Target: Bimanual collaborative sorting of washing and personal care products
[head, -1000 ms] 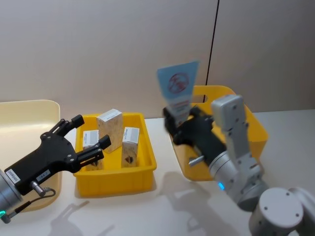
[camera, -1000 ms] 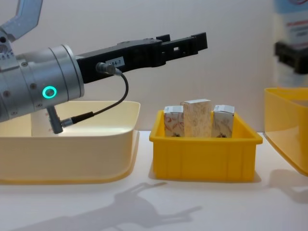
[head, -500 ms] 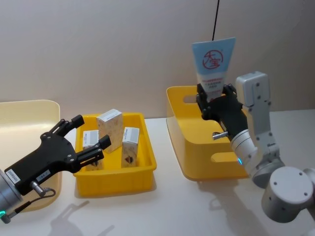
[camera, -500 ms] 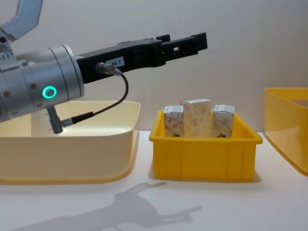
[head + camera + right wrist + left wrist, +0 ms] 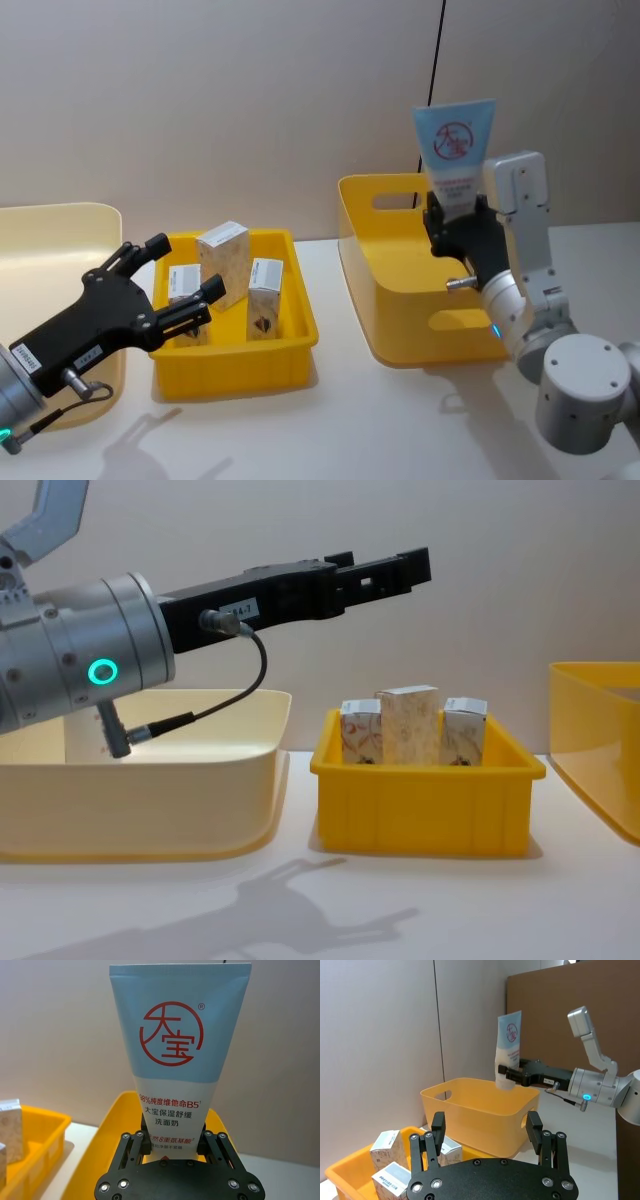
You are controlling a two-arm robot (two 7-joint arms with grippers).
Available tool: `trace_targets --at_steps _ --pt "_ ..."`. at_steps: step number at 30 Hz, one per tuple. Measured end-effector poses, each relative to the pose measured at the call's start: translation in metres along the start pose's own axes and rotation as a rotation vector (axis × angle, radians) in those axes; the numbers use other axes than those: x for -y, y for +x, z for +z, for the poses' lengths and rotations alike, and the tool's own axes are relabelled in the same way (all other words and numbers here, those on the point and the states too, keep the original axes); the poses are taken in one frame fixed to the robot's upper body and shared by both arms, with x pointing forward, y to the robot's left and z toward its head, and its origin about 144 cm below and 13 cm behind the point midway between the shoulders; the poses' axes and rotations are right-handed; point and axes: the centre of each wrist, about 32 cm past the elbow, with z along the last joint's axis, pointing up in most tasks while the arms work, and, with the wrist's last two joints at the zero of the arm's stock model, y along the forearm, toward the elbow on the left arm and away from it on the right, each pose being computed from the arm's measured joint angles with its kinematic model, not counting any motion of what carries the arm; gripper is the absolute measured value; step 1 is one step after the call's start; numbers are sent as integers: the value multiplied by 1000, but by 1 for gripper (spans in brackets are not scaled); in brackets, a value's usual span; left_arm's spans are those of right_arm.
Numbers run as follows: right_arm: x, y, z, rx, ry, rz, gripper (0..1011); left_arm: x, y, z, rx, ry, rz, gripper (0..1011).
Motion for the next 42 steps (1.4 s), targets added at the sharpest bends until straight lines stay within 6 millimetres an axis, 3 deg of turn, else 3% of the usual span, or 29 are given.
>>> trace_targets --at_steps 21,26,30,38,42 --pt "0 -11 -19 -12 -124 -28 472 0 0 0 0 0 0 1002" --pt "0 -13 -21 -13 -134 -30 587 0 0 0 0 0 0 1002" --pt "0 -13 -22 -12 -139 -31 745 0 0 0 0 0 0 1002" --pt "-1 -14 -23 -12 -145 -32 967 0 0 0 0 0 0 1002" --pt "-1 -15 -23 -12 -147 -32 1001 0 0 0 0 0 0 1002"
